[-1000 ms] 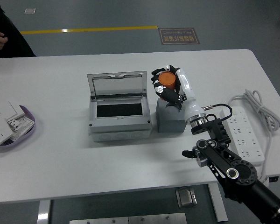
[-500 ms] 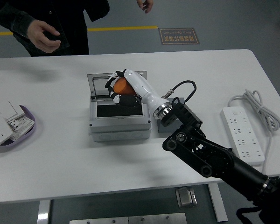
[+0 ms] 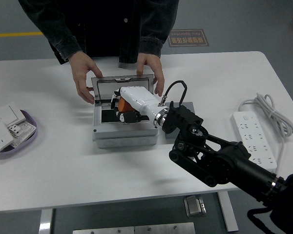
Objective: Pick up the cylinder from the cube,place it in the box,flap close box
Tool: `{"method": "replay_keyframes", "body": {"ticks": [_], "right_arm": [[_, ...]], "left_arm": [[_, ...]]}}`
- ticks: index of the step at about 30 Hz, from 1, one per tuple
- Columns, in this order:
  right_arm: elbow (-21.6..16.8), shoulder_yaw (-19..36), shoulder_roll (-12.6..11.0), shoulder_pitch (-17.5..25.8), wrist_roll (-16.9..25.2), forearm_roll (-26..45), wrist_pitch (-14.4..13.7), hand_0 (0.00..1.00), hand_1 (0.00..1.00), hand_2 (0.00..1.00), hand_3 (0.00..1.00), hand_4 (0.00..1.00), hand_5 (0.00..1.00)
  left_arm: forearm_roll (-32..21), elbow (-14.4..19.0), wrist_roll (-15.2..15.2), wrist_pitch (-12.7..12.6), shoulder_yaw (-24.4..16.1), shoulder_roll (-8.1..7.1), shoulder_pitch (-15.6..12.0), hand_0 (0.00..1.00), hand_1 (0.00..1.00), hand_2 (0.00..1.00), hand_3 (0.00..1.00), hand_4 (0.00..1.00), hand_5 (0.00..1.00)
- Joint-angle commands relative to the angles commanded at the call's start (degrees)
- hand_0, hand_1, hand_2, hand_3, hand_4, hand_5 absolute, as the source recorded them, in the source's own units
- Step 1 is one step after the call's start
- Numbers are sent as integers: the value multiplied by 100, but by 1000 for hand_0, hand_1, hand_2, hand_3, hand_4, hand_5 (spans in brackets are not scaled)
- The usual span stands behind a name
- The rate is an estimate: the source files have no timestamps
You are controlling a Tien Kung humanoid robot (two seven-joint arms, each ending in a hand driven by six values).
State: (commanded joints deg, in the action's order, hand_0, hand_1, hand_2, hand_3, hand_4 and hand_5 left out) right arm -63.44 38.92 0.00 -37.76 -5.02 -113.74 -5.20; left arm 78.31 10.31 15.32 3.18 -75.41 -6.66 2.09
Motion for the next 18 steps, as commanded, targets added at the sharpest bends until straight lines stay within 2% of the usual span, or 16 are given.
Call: {"method": "replay_keyframes", "body": {"ticks": [4, 5, 10, 11, 16, 17, 18], "right_arm": [[8, -19, 0, 4, 109, -62, 92, 2, 164, 301, 262, 2, 2], [11, -27, 0, 6, 119, -87, 116, 334, 398, 466, 485, 272, 2], [32, -44, 0, 13, 106, -229, 270, 334, 398, 466, 485, 272, 2], [43, -50, 0, 14, 90, -265, 317, 703, 659, 620, 645, 320, 66], [102, -57, 0, 19, 40, -431, 426, 703, 659, 620, 645, 320, 66], [111, -52, 0, 20, 32, -472, 438, 792, 697, 678, 694, 406, 71], [117, -45, 0, 19, 25, -508, 446, 792, 697, 678, 694, 406, 71]], "left_arm": [[-5, 0, -2, 1, 1, 3, -2, 604, 582, 559, 600, 666, 269], [-4, 0, -1, 1, -1, 4, -3, 604, 583, 559, 600, 667, 271], [8, 0, -1, 5, -7, 7, -2, 604, 583, 559, 600, 667, 271], [11, 0, -1, 6, -7, 6, 0, 603, 582, 559, 601, 667, 272], [16, 0, -2, 7, -9, -1, 6, 603, 582, 559, 601, 667, 272], [21, 0, -1, 7, -11, -2, 5, 604, 582, 558, 601, 668, 273], [21, 0, -1, 7, -9, -3, 4, 604, 582, 558, 601, 668, 273]]}}
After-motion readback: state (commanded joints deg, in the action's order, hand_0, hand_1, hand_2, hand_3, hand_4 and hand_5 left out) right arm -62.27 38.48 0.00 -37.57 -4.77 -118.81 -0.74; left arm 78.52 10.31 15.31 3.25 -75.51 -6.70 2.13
